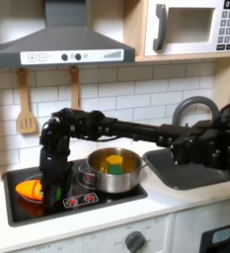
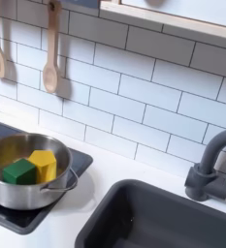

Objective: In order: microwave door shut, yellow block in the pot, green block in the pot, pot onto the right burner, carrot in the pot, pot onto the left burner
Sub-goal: 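Put the carrot in the pot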

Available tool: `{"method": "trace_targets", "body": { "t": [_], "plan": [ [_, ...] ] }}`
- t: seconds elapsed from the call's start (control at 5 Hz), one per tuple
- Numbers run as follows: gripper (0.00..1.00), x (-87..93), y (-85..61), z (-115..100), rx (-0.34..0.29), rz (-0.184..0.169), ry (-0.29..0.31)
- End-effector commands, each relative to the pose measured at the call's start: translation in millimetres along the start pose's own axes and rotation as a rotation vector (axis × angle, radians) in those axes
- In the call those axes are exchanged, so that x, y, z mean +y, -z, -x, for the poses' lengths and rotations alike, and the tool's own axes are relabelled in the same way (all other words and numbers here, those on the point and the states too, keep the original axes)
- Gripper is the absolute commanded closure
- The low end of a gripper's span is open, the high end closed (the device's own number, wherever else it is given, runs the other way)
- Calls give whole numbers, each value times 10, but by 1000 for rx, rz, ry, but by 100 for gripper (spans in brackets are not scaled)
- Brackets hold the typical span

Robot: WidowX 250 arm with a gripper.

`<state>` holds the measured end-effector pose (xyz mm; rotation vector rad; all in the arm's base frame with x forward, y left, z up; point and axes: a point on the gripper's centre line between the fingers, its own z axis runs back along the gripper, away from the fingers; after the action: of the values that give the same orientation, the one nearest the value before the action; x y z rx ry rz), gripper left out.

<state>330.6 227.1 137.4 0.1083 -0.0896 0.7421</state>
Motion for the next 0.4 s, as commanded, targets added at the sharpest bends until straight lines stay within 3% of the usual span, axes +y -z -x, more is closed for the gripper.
{"method": "trace_targets", "body": {
  "t": [0.0,0.2],
  "plan": [
    [100,-12,-5,48,-12,2,2],
    [100,-4,-34,64,-27,5,22]
  ]
}}
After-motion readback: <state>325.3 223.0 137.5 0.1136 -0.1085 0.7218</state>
